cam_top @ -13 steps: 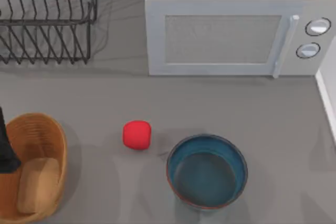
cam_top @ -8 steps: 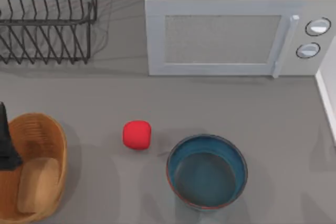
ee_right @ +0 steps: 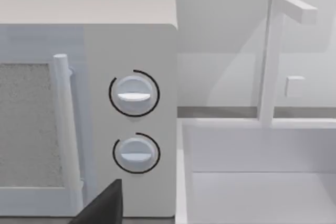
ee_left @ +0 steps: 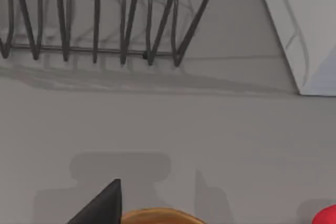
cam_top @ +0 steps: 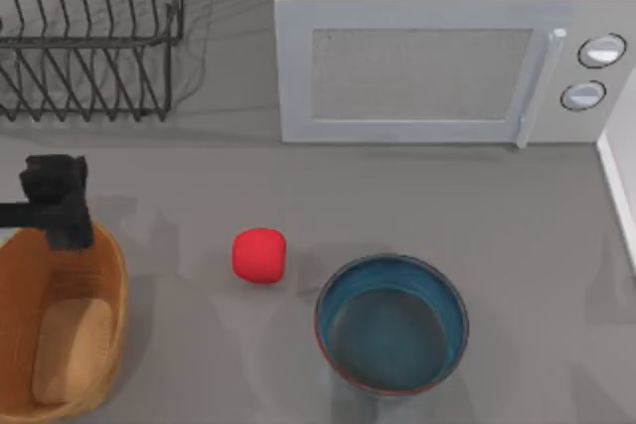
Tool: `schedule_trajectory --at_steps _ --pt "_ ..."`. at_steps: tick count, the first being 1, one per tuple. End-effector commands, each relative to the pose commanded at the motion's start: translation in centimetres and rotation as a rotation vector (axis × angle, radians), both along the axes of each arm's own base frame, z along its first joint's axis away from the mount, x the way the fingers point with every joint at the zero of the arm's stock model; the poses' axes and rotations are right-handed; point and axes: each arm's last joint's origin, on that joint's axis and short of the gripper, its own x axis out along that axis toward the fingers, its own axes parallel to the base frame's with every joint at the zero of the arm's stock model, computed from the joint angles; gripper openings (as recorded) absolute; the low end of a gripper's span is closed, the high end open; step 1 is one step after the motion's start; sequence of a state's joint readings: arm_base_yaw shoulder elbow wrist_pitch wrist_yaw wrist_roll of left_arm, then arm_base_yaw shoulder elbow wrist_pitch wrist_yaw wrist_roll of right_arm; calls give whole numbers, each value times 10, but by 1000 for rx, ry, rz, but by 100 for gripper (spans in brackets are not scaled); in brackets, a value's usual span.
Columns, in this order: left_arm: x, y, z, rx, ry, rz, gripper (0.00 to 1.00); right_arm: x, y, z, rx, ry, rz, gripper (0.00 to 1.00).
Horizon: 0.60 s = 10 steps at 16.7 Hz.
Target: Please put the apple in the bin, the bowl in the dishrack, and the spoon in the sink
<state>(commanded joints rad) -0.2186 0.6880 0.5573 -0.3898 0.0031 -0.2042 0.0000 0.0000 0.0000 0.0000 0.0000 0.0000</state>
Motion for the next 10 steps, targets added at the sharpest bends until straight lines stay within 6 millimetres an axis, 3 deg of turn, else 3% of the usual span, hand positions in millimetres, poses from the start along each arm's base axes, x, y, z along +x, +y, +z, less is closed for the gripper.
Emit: schedule_trajectory --at_steps 4,7,10 --pt "62 -41 4 28 401 -44 100 0 0 0 0 0 0 100" --pt "104 -81 -13 86 660 -50 100 0 0 0 0 0 0 100" --pt "134 -120 -32 147 841 -43 100 0 0 0 0 0 0 100"
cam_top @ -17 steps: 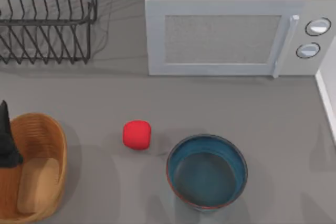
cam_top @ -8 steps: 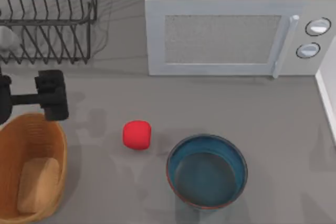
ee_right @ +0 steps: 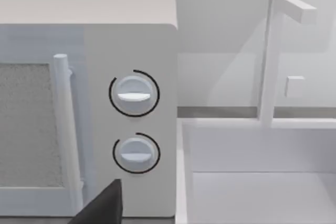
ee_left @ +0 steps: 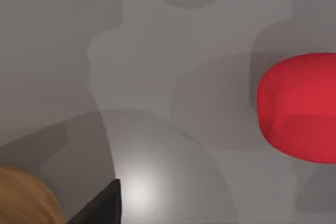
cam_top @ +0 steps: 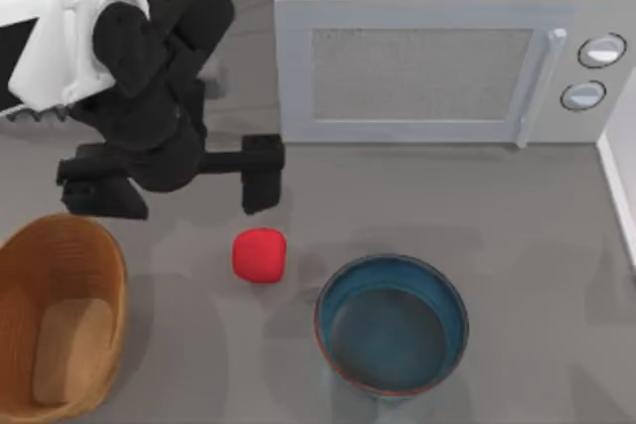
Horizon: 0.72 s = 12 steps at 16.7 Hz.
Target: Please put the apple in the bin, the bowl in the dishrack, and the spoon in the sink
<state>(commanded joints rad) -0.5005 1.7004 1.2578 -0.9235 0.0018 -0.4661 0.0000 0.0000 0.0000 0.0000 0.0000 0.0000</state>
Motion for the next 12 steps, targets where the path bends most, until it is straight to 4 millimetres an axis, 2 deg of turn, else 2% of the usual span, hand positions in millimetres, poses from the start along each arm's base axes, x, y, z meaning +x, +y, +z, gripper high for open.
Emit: schedule_trajectory --at_steps 3,6,12 --pt "19 -34 -21 58 118 -2 100 0 0 0 0 0 0 100" --pt "29 -55 -35 95 178 -2 100 0 0 0 0 0 0 100" --pt "32 -58 -38 101 188 2 100 0 0 0 0 0 0 100"
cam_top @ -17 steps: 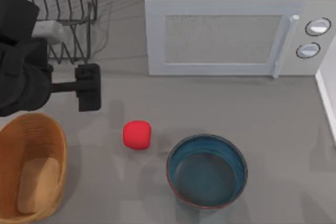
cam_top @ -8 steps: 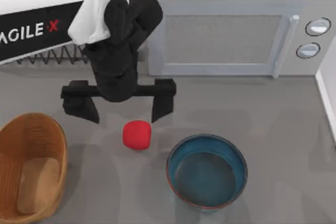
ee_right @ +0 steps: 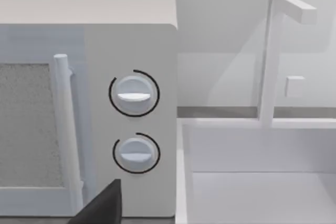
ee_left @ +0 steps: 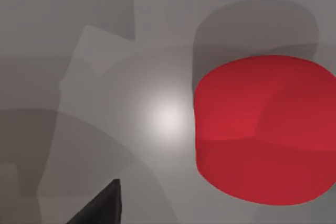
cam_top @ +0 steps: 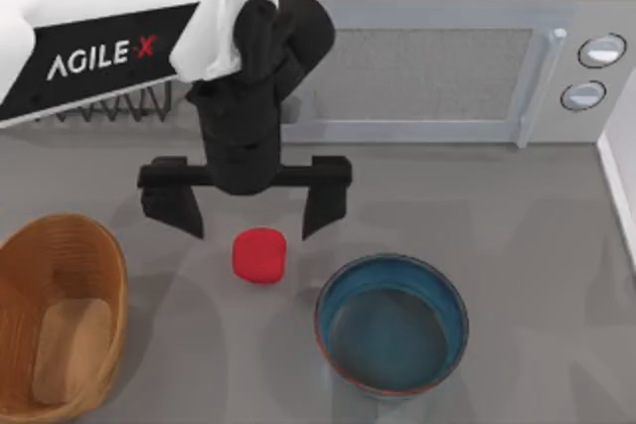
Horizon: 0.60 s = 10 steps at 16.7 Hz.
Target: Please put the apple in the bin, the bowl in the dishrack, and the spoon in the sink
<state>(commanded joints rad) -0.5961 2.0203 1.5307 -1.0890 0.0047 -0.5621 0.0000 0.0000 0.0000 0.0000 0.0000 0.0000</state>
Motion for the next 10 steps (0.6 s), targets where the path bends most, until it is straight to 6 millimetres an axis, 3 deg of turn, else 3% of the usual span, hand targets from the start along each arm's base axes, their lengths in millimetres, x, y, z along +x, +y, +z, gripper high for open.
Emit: schedule_trajectory --at_steps 3,10 --pt "0 -1 -12 2 3 -4 100 0 0 0 0 0 0 100" --pt "-1 -2 -69 1 1 -4 100 0 0 0 0 0 0 100"
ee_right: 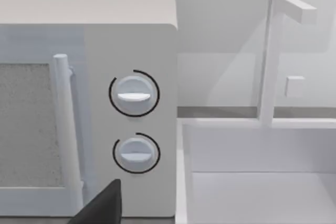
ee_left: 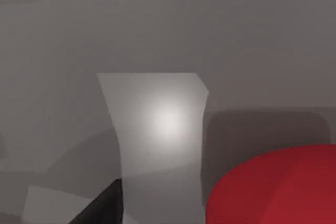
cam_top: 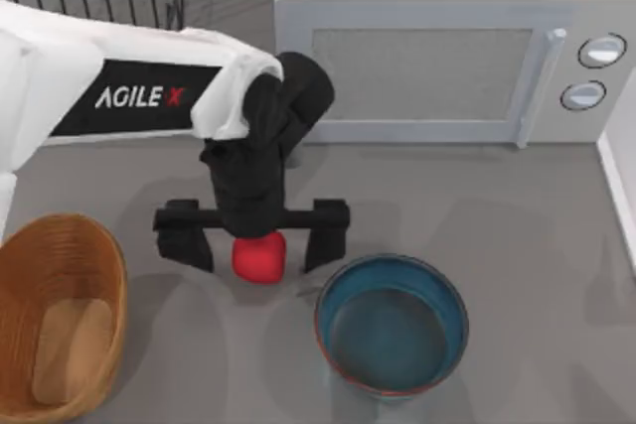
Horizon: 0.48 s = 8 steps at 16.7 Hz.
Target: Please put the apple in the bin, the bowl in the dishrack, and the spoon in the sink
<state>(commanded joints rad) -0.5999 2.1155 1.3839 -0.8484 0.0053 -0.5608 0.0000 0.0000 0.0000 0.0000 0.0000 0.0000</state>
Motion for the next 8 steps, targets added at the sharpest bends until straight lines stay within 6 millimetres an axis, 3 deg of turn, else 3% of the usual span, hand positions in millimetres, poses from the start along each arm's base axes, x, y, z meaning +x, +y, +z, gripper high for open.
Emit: schedule_trajectory --at_steps 4,8 --pt "0 0 -1 1 1 0 100 0 0 0 0 0 0 100" --pt "0 0 -1 1 1 0 70 0 0 0 0 0 0 100"
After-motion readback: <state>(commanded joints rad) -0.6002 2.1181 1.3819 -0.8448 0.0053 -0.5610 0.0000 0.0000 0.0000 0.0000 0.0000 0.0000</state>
